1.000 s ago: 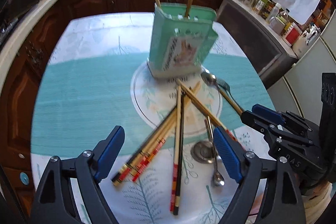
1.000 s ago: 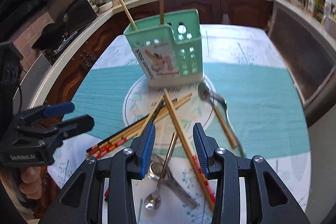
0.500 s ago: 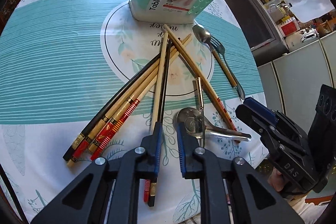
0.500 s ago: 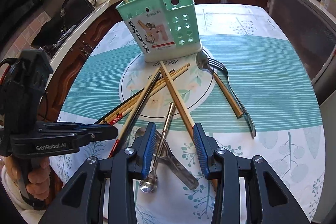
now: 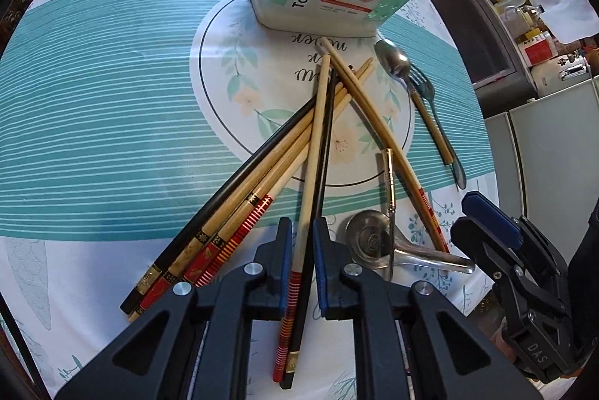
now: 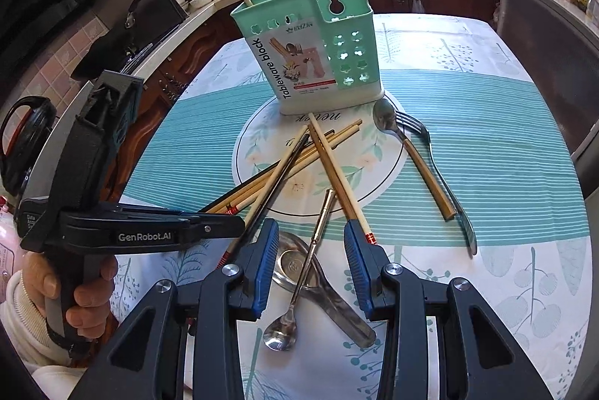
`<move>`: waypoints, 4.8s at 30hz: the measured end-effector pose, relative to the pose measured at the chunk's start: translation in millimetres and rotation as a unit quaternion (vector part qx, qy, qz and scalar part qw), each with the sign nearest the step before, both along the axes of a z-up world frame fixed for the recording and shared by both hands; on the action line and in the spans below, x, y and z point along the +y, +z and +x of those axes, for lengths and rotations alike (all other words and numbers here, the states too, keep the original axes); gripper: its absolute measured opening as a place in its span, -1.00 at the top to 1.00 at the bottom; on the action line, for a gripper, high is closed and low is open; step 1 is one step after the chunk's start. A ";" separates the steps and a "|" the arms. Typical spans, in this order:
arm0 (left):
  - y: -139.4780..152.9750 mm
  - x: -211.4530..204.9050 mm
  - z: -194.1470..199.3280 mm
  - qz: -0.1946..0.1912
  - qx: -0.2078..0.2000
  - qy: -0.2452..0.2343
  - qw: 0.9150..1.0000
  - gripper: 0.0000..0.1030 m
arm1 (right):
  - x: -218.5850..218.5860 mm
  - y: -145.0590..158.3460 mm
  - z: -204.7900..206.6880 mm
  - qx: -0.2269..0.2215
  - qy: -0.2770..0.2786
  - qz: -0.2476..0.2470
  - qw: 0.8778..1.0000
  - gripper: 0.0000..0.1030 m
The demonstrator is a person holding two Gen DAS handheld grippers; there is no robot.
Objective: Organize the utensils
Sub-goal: 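Lower the left tool to the pile and grasp a light wooden chopstick, then grasp a black chopstick with the right tool while the left tool holds its chopstick, then lift and drop the chopstick into the green holder with the left tool while the right tool does likewise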
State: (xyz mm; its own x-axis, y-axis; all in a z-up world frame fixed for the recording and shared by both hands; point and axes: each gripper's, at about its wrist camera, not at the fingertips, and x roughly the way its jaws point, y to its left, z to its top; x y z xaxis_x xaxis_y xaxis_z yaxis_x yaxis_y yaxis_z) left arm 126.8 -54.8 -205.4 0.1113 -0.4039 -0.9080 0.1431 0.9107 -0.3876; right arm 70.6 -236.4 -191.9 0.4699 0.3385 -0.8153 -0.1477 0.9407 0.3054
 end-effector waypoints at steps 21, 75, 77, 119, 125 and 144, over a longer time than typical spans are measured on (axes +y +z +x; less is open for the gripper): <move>-0.3 -28.0 14.7 0.069 0.021 -0.032 0.997 0.74 | 8.3 -8.2 7.1 0.011 0.006 0.007 1.000 0.26; 26.5 28.6 -12.0 0.038 0.005 -0.042 0.998 0.93 | 80.0 -69.1 133.0 0.241 -0.072 0.003 0.968 0.72; 26.9 31.1 -14.1 0.033 0.003 -0.042 0.999 0.93 | 87.7 -68.6 134.2 0.238 -0.070 -0.026 0.968 0.83; 242.9 19.6 33.9 -0.010 -0.362 0.064 0.930 0.93 | 13.5 173.3 98.3 -0.175 -0.063 0.100 0.977 0.91; 261.2 10.9 71.2 -0.006 -0.400 0.093 0.912 0.93 | -8.0 224.7 120.3 -0.214 -0.078 0.106 0.968 0.91; 198.1 -18.2 114.4 0.020 -0.464 0.108 0.879 0.93 | 15.9 198.0 223.7 -0.211 -0.033 0.019 0.977 0.90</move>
